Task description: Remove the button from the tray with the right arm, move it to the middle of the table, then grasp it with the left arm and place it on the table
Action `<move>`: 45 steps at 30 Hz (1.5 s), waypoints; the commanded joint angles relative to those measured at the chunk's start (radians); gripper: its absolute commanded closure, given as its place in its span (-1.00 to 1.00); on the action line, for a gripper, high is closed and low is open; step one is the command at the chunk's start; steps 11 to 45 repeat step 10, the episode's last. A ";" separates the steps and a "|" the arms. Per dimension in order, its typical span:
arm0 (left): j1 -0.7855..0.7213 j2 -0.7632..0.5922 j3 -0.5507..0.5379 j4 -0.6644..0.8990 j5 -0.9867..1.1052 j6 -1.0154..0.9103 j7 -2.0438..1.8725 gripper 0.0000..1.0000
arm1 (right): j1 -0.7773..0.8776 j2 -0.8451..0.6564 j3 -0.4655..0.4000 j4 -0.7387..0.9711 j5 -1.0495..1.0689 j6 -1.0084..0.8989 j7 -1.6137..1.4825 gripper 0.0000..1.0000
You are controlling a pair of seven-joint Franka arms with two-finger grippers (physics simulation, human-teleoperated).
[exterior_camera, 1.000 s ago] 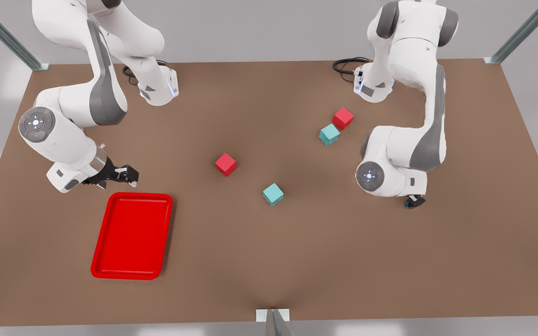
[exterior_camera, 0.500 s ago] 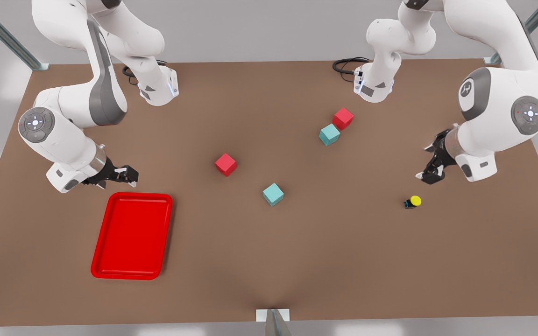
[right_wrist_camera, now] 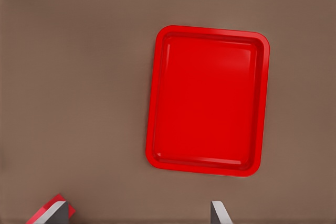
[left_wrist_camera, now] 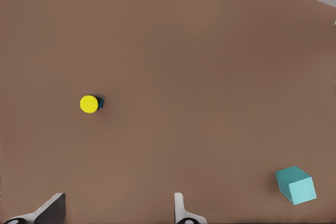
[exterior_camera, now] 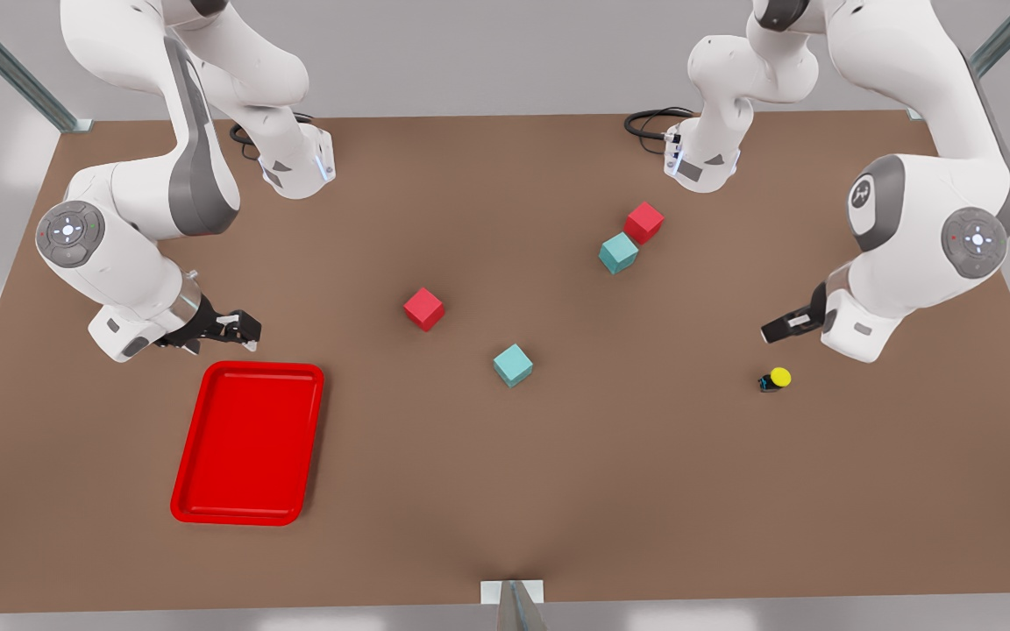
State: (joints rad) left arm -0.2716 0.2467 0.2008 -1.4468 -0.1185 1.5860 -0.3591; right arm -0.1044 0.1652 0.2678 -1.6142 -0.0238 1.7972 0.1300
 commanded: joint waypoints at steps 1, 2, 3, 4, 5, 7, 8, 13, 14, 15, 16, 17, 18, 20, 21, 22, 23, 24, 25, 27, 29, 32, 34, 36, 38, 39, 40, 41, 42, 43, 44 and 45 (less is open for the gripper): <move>0.000 0.009 0.000 0.013 0.002 0.006 0.542 -1.00 | 0.000 -0.001 0.001 0.001 0.001 -0.002 0.000 -1.00; 0.000 0.011 0.000 0.013 0.000 0.016 0.542 -1.00 | 0.000 -0.001 0.001 0.001 0.001 -0.002 -0.001 -1.00; 0.000 0.011 0.000 0.013 0.000 0.017 0.542 -1.00 | 0.000 -0.001 0.001 0.001 0.001 -0.002 -0.001 -1.00; 0.000 0.011 0.000 0.013 0.000 0.019 0.542 -1.00 | 0.000 -0.001 0.001 0.001 0.001 -0.002 -0.001 -1.00; 0.000 0.011 0.000 0.013 0.000 0.020 0.542 -1.00 | 0.000 -0.001 0.001 0.002 0.001 -0.002 0.000 -1.00; 0.000 0.011 0.000 0.013 0.000 0.020 0.542 -1.00 | 0.000 -0.001 0.001 0.001 0.001 -0.002 0.002 -1.00; 0.000 0.009 0.002 0.013 0.000 0.020 0.542 -1.00 | 0.000 -0.001 0.001 0.001 0.001 -0.004 0.002 -1.00; 0.000 0.011 0.002 0.013 0.000 0.020 0.542 -1.00 | 0.000 -0.001 0.001 0.001 0.001 -0.002 0.002 -1.00; 0.000 0.011 0.002 0.013 0.000 0.020 0.542 -1.00 | 0.000 -0.001 0.001 0.001 0.001 -0.002 0.002 -1.00; 0.000 0.011 0.002 0.013 0.000 0.020 0.542 -1.00 | 0.000 -0.001 0.001 0.001 0.001 -0.002 0.002 -1.00; 0.000 0.011 0.002 0.013 0.000 0.020 0.542 -1.00 | 0.000 -0.001 0.001 0.001 0.001 -0.002 0.002 -1.00; 0.000 0.011 0.002 0.013 0.000 0.020 0.542 -1.00 | 0.000 -0.001 0.001 0.001 0.001 -0.002 0.002 -1.00; 0.000 0.011 0.002 0.013 0.000 0.020 0.542 -1.00 | 0.000 -0.001 0.001 0.001 0.001 -0.002 0.002 -1.00; 0.000 0.011 0.002 0.013 0.000 0.020 0.542 -1.00 | 0.000 -0.001 0.001 0.001 0.001 -0.002 0.002 -1.00; 0.000 0.011 0.002 0.013 0.000 0.020 0.542 -1.00 | 0.000 -0.001 0.001 0.001 0.001 -0.002 0.002 -1.00; 0.000 0.011 0.002 0.013 0.000 0.020 0.542 -1.00 | 0.000 -0.001 0.001 0.001 0.001 -0.002 0.002 -1.00; 0.000 0.011 0.002 0.013 0.000 0.020 0.542 -1.00 | 0.000 -0.001 0.001 0.001 0.001 -0.002 0.002 -1.00; 0.000 0.011 0.002 0.013 0.000 0.020 0.542 -1.00 | 0.000 -0.001 0.001 0.001 0.001 -0.002 0.002 -1.00; 0.000 0.011 0.002 0.013 0.000 0.020 0.542 -1.00 | 0.000 -0.001 0.001 0.001 0.001 -0.002 0.002 -1.00; 0.000 0.011 0.002 0.013 0.000 0.020 0.542 -1.00 | 0.000 -0.001 0.001 0.001 0.001 -0.002 0.002 -1.00; 0.000 0.011 0.002 0.013 0.000 0.020 0.542 -1.00 | 0.000 -0.001 0.001 0.001 0.001 -0.002 0.002 -1.00; 0.000 0.011 0.002 0.013 0.000 0.020 0.542 -1.00 | 0.000 -0.001 0.001 0.001 0.001 -0.002 0.002 -1.00; 0.000 0.011 0.002 0.013 0.000 0.020 0.542 -1.00 | 0.000 -0.001 0.001 0.001 0.001 -0.002 0.002 -1.00; 0.000 0.011 0.002 0.013 0.000 0.020 0.542 -1.00 | 0.000 -0.001 0.001 0.001 0.001 -0.002 0.002 -1.00; 0.000 0.011 0.002 0.013 0.000 0.020 0.542 -1.00 | 0.000 -0.001 0.001 0.001 0.001 -0.002 0.002 -1.00; 0.000 0.011 0.002 0.013 0.000 0.020 0.542 -1.00 | 0.000 -0.001 0.001 0.001 0.001 -0.002 0.002 -1.00; 0.000 0.011 0.002 0.013 0.000 0.020 0.542 -1.00 | 0.000 -0.001 0.001 0.001 0.001 -0.002 0.002 -1.00; 0.000 0.011 0.002 0.013 0.000 0.020 0.542 -1.00 | 0.000 -0.001 0.001 0.001 0.001 -0.002 0.002 -1.00; 0.000 0.011 0.002 0.013 0.000 0.020 0.542 -1.00 | 0.000 -0.001 0.001 0.001 0.001 -0.002 0.002 -1.00; 0.000 0.011 0.002 0.013 0.000 0.020 0.542 -1.00 | 0.000 -0.001 0.001 0.001 0.001 -0.002 0.002 -1.00; 0.000 0.011 0.002 0.013 0.000 0.020 0.542 -1.00 | 0.000 -0.001 0.001 0.001 0.001 -0.002 0.002 -1.00; 0.000 0.011 0.002 0.013 0.000 0.020 0.542 -1.00 | 0.000 -0.001 0.001 0.001 0.001 -0.002 0.002 -1.00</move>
